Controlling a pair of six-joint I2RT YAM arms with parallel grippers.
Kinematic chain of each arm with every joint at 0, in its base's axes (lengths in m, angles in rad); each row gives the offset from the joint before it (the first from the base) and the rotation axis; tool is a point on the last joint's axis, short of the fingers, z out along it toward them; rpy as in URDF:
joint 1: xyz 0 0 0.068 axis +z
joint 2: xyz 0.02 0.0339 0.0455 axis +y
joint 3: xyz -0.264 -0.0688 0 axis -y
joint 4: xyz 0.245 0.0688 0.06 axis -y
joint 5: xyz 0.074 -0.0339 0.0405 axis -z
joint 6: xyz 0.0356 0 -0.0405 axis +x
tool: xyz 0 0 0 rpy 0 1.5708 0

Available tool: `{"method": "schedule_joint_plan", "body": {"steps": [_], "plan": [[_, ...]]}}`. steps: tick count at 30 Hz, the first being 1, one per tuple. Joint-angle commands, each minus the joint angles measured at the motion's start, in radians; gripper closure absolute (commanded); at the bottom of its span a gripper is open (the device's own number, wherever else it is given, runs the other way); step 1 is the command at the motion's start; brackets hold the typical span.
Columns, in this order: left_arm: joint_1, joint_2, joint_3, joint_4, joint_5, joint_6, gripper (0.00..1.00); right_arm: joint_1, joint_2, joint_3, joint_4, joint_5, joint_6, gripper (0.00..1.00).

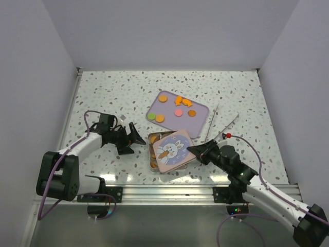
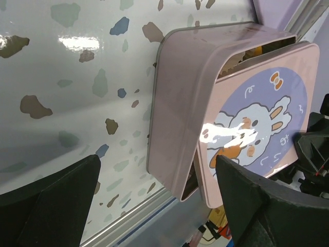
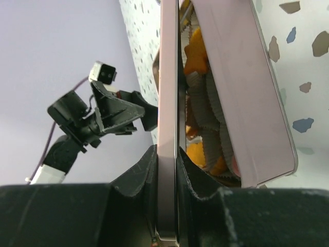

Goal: Pack the cookies

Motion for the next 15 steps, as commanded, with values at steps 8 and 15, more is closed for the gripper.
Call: {"method": "schedule_joint_plan", "body": {"steps": [8, 15], "plan": [[-0.002, 0.018, -0.006, 0.057, 0.037, -0.012, 0.00, 0.017, -0.502, 0.026, -0.524, 0.258, 0.054, 0.95], [-0.005, 0.058, -0.002, 0.094, 0.046, -0.035, 0.00, 0.019, -0.285, -0.025, -0.189, 0.177, 0.039, 1.00]]}}
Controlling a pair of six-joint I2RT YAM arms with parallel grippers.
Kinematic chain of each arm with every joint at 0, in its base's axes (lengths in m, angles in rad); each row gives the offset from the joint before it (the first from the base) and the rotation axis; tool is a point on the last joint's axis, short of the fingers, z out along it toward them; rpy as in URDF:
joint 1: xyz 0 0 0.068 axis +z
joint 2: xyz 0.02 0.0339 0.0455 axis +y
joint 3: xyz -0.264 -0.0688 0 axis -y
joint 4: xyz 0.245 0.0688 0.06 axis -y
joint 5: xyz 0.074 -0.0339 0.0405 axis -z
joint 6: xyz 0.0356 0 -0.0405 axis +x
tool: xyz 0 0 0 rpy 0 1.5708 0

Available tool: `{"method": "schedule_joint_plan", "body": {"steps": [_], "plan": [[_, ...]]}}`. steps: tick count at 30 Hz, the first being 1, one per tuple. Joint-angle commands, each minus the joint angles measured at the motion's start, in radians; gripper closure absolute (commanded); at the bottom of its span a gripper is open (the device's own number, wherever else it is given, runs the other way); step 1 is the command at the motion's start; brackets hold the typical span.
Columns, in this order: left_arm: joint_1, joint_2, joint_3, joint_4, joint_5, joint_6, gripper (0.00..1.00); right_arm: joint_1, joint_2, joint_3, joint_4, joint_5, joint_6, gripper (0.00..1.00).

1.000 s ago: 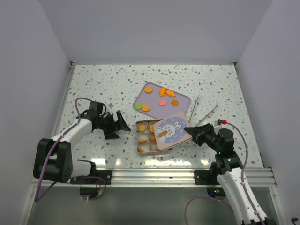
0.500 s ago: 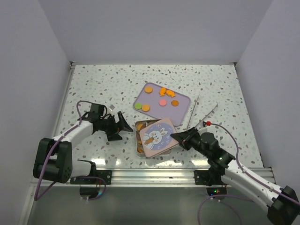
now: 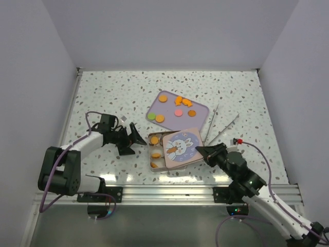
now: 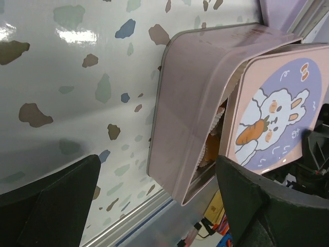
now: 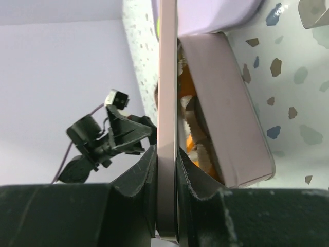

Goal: Pack the cookies

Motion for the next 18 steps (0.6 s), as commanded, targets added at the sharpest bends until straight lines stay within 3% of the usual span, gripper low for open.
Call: {"method": "schedule_joint_plan", "body": {"steps": [1, 3, 7, 8, 15, 18], "plan": [[-0.006, 0.017, -0.002, 0.068, 0.032, -0.028, 0.00, 0.006, 0.188, -0.016, 0.230, -0.008, -0.008, 1.00], [-0.010, 0.025, -0.019, 0.090, 0.037, -0.043, 0.00, 0.015, 0.336, -0.018, 0.368, -0.009, -0.014, 0.99], [-0.024, 0.033, -0.045, 0.130, 0.051, -0.076, 0.00, 0.037, 0.423, -0.087, 0.555, 0.051, 0.053, 0.87], [-0.026, 0.034, -0.046, 0.131, 0.052, -0.082, 0.00, 0.040, 0.420, -0.098, 0.560, 0.066, 0.059, 0.77], [-0.042, 0.060, -0.034, 0.144, 0.046, -0.099, 0.01, 0.052, 0.359, -0.105, 0.430, 0.053, 0.061, 0.39], [-0.053, 0.073, -0.025, 0.153, 0.040, -0.111, 0.01, 0.057, 0.325, -0.135, 0.367, 0.045, 0.055, 0.32]]}}
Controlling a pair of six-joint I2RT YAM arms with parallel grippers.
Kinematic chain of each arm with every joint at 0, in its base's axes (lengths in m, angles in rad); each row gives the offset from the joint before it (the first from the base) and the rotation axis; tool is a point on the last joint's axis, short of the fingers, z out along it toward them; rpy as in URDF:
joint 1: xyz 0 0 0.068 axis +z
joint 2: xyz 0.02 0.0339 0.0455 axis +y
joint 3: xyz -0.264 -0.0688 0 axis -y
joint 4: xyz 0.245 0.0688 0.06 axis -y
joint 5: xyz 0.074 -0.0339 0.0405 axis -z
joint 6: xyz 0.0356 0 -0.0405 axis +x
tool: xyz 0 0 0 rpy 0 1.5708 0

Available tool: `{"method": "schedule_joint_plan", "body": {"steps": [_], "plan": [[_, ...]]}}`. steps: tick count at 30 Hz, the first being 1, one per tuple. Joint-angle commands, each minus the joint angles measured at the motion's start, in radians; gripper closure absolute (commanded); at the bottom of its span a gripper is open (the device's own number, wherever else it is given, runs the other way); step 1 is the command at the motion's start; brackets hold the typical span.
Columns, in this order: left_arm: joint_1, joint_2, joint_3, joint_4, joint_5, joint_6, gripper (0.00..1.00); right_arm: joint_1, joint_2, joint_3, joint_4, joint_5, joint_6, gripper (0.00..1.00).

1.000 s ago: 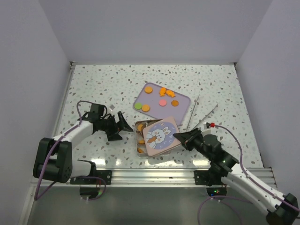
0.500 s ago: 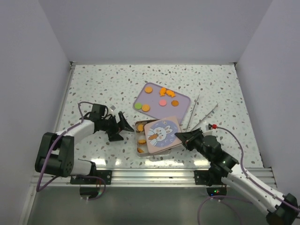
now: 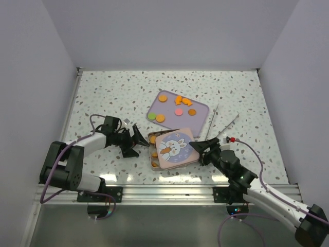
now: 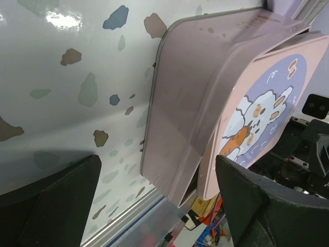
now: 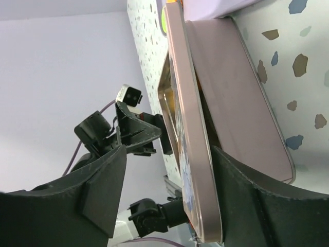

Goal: Pack the cookies

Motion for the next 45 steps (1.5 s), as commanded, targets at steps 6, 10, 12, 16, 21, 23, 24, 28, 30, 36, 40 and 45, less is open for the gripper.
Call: {"method": "schedule_joint_plan", "body": {"steps": [6, 10, 12, 16, 21, 23, 24, 28, 30, 36, 40, 45], "plan": [[-0.040, 0.039, 0.031, 0.061, -0.014, -0.038, 0.01, 0.013, -0.011, -0.064, -0.114, 0.017, -0.010, 0.34], [-0.053, 0.048, 0.035, 0.069, -0.020, -0.047, 0.01, 0.013, 0.086, -0.019, -0.174, -0.001, -0.034, 0.36], [-0.056, 0.050, 0.035, 0.072, -0.023, -0.050, 0.01, 0.014, 0.156, -0.002, -0.163, -0.010, -0.040, 0.37], [-0.057, 0.050, 0.036, 0.069, -0.026, -0.049, 0.01, 0.014, 0.271, 0.060, -0.114, -0.038, -0.086, 0.37], [-0.059, 0.050, 0.036, 0.069, -0.026, -0.052, 0.01, 0.019, 0.310, 0.125, -0.109, -0.035, -0.117, 0.37], [-0.059, 0.048, 0.039, 0.069, -0.026, -0.052, 0.02, 0.019, 0.313, 0.165, -0.126, -0.032, -0.129, 0.37], [-0.060, 0.048, 0.038, 0.069, -0.026, -0.052, 0.02, 0.020, 0.328, 0.179, -0.132, -0.038, -0.142, 0.37], [-0.060, 0.047, 0.036, 0.083, -0.025, -0.058, 0.02, 0.029, 0.404, 0.252, -0.135, -0.069, -0.171, 0.37], [-0.060, 0.042, 0.036, 0.084, -0.024, -0.062, 0.02, 0.042, 0.437, 0.269, -0.135, -0.072, -0.177, 0.37], [-0.060, 0.016, 0.038, 0.092, -0.018, -0.059, 0.01, 0.083, 0.550, 0.312, -0.100, -0.079, -0.177, 0.37], [-0.062, 0.011, 0.035, 0.101, -0.009, -0.056, 0.02, 0.123, 0.619, 0.344, -0.083, -0.079, -0.171, 0.36], [-0.070, -0.008, 0.035, 0.097, -0.005, -0.056, 0.02, 0.145, 0.658, 0.315, -0.019, -0.050, -0.105, 0.28]]}}
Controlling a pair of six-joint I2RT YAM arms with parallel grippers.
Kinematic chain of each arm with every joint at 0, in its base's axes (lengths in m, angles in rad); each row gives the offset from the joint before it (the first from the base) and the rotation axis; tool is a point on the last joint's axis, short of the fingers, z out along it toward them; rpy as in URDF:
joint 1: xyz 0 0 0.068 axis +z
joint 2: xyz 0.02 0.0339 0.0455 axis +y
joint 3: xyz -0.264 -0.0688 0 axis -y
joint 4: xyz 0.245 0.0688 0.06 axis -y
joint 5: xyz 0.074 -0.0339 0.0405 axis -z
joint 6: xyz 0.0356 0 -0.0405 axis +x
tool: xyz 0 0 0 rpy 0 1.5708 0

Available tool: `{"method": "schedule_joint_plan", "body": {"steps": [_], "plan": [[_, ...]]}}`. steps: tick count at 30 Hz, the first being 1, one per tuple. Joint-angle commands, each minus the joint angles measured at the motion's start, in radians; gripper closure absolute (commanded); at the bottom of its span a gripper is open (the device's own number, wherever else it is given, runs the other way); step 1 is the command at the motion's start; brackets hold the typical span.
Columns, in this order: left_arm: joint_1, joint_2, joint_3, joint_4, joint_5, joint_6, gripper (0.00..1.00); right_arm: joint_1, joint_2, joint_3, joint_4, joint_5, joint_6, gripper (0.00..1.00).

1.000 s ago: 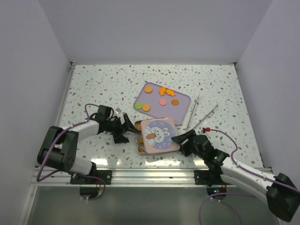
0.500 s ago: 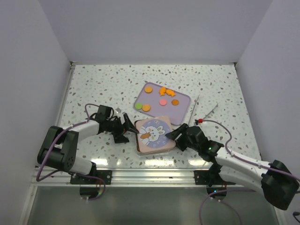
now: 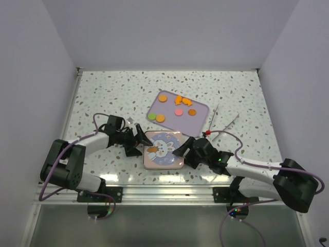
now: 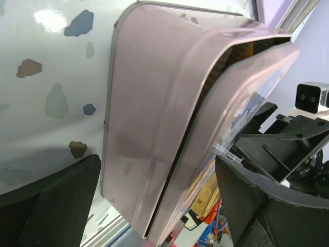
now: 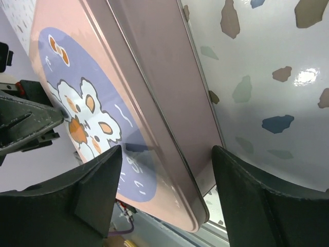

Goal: Pack the cookies

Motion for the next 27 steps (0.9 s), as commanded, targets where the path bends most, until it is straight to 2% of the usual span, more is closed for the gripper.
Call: {"method": "schedule_joint_plan", "body": {"steps": [1, 3, 9, 10, 15, 21, 27], "plan": [[-0.012, -0.040, 0.020, 0.033, 0.001, 0.003, 0.02, 0.012, 0.016, 0.003, 0.084, 0.029, 0.046, 0.25], [-0.013, -0.044, 0.023, 0.022, 0.003, 0.004, 0.01, 0.013, 0.022, 0.023, 0.065, 0.040, 0.049, 0.17], [-0.017, -0.040, 0.042, 0.010, 0.004, 0.018, 0.02, 0.026, 0.067, 0.138, -0.047, 0.049, 0.002, 0.15], [-0.017, -0.038, 0.043, 0.004, 0.004, 0.021, 0.02, 0.030, 0.082, 0.181, -0.120, 0.058, -0.004, 0.15], [-0.018, -0.031, 0.054, 0.002, 0.004, 0.026, 0.02, 0.036, 0.111, 0.282, -0.234, 0.066, -0.044, 0.13], [-0.018, -0.023, 0.068, 0.002, 0.009, 0.029, 0.02, 0.038, 0.160, 0.357, -0.329, 0.051, -0.049, 0.11], [-0.018, -0.021, 0.073, 0.005, 0.012, 0.035, 0.01, 0.039, 0.240, 0.419, -0.347, 0.034, -0.063, 0.07]]}}
